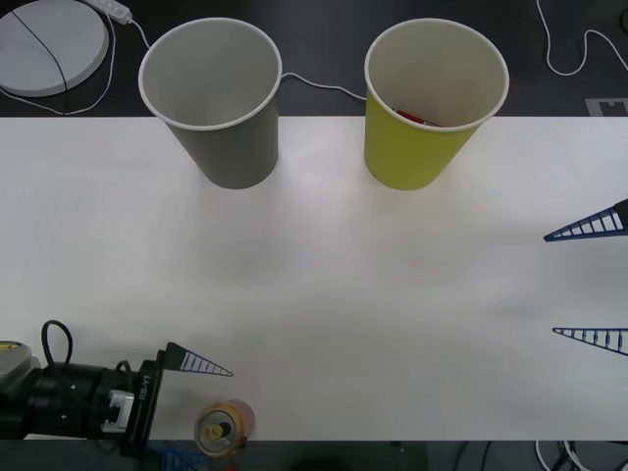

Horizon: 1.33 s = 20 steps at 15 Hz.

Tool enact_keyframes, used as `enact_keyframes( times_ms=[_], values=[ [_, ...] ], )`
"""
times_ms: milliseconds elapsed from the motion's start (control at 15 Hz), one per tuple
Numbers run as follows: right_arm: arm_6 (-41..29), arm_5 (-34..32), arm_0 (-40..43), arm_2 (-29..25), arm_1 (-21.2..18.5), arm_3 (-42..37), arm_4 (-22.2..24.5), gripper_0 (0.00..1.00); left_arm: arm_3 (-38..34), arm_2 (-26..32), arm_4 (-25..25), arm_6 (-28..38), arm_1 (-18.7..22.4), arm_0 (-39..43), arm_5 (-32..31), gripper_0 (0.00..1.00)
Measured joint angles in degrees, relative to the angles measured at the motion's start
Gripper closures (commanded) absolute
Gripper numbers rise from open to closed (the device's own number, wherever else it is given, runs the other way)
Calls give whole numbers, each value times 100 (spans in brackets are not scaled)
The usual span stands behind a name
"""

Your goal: Put the can into the green bin and the plastic bottle into the gray bin

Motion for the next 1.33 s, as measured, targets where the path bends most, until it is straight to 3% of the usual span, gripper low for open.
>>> enact_keyframes(
  times_ms=[733,800,867,933,1333],
  values=[
    [0,0,0,0,0,0,0,0,4,5,-178,-30,-399,47,158,0],
    [0,0,0,0,0,0,0,0,4,2,-187,-30,-408,47,159,7],
    [0,0,0,0,0,0,0,0,3,1,-193,-33,-417,47,159,78],
    [0,0,0,0,0,0,0,0,1,1,-194,-27,-423,47,159,99],
    [0,0,0,0,0,0,0,0,-3,21,-195,5,-441,47,159,100]
  ],
)
